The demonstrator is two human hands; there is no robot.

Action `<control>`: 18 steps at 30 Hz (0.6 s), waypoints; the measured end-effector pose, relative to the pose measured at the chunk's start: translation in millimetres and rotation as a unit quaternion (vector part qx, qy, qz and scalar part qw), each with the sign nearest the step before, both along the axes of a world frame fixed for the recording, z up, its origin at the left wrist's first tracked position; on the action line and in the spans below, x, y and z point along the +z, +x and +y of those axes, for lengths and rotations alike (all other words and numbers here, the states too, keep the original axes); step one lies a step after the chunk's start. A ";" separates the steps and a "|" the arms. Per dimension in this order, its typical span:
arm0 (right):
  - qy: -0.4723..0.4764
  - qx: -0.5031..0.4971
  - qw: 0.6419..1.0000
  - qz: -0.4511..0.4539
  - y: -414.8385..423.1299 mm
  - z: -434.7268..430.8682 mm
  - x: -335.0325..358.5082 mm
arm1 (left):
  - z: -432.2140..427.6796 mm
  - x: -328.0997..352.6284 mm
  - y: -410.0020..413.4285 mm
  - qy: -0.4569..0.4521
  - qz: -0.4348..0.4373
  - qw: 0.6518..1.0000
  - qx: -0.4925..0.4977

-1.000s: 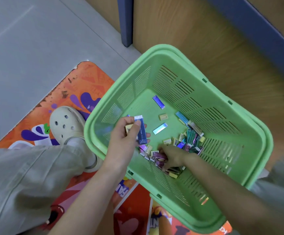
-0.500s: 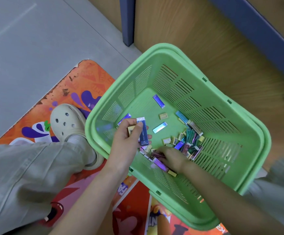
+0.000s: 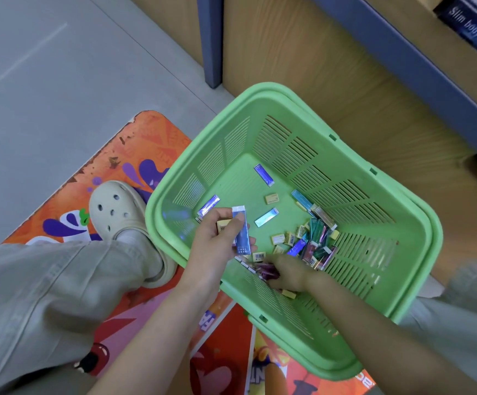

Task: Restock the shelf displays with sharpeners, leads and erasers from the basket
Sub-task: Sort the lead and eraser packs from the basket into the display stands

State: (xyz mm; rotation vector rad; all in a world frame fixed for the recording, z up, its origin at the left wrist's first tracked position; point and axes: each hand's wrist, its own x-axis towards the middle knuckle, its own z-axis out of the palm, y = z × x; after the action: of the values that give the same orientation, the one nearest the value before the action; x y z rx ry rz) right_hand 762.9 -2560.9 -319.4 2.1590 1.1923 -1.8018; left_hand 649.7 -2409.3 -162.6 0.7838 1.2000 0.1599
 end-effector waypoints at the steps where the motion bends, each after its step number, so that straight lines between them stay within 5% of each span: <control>1: -0.007 -0.007 1.000 0.002 0.8 -0.4 0.2 | -0.2 1.7 -1.4 -0.005 -0.009 1.000 0.000; 13: -0.016 -0.021 0.999 0.036 -4.5 5.0 17.3 | -3.0 7.0 -15.1 0.020 0.029 0.999 -0.031; 18: 0.057 -0.122 0.989 0.055 -14.0 17.1 42.7 | -7.3 2.2 -18.8 0.070 0.052 0.995 -0.054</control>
State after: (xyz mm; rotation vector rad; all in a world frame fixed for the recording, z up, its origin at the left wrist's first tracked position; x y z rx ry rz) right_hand 748.9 -2543.8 -276.8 2.3888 1.1218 -2.0195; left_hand 630.9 -2416.6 -160.4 0.9887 1.2512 0.1160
